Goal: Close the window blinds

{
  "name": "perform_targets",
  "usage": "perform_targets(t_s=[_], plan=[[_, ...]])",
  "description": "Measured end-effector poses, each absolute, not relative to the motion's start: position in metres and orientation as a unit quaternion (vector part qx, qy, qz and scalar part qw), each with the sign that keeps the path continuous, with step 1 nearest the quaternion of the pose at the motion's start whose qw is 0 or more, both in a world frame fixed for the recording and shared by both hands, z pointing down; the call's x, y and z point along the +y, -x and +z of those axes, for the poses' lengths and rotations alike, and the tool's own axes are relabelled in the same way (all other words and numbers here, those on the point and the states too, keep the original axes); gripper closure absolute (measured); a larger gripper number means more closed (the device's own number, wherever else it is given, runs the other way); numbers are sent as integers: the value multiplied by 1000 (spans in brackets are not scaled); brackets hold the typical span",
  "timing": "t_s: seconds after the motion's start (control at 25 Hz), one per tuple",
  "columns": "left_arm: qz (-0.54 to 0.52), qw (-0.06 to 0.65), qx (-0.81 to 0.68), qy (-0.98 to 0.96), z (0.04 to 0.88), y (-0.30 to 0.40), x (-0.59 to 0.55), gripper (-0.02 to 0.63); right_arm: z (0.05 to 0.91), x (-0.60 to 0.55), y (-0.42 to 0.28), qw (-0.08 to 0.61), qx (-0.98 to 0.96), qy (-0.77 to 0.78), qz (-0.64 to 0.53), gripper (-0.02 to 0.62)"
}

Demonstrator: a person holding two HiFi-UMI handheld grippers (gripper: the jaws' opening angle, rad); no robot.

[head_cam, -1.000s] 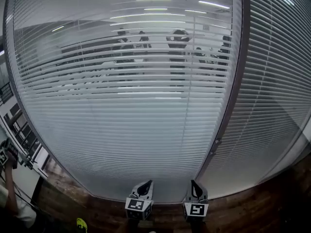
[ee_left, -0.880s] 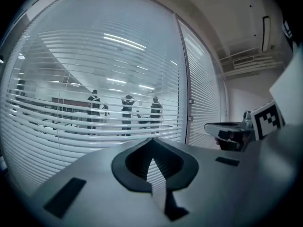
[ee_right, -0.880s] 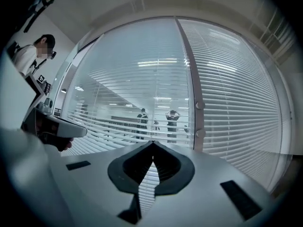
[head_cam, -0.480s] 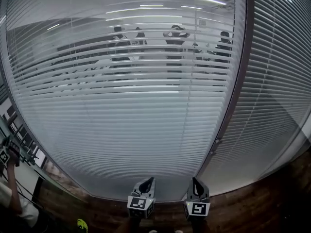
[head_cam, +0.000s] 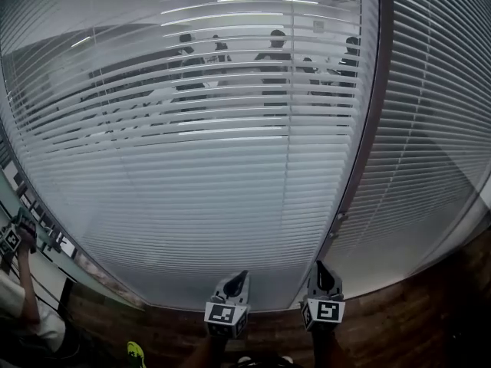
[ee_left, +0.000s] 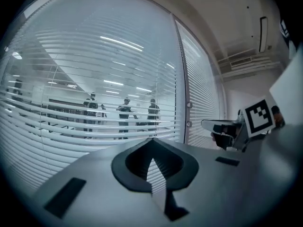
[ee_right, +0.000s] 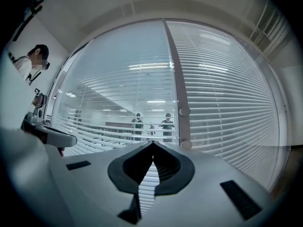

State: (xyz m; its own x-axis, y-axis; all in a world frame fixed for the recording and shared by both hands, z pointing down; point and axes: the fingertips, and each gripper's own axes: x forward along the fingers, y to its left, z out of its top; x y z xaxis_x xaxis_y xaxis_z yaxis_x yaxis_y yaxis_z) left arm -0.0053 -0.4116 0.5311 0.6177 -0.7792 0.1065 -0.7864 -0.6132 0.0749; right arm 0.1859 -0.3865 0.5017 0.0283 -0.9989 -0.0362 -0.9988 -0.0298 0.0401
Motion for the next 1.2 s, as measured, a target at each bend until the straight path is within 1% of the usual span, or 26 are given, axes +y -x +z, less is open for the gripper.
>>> perform_targets(t_s=[0.2, 0.44, 0.56, 0.84, 1.0, 1.2], plan=[[30, 70, -446, -892, 532, 8, -408, 606, 487, -392, -209, -8, -680, -733, -29, 592], [22, 69, -447, -892, 525, -10, -417, 606, 475, -420, -234, 14, -686, -726, -32, 592], [27, 70, -456, -887, 525, -11, -420, 606, 469, -425, -245, 13, -676, -735, -41, 590], [23, 59, -447, -892, 520, -30, -419, 606, 447, -436, -269, 0, -666, -743, -59, 548], [20, 57, -449, -892, 516, -34, -417, 606, 439, -445, -276, 1, -668, -741, -64, 502], [22, 61, -470, -881, 512, -22, -419, 606, 430, -456, -281, -4, -670, -739, -71, 489]])
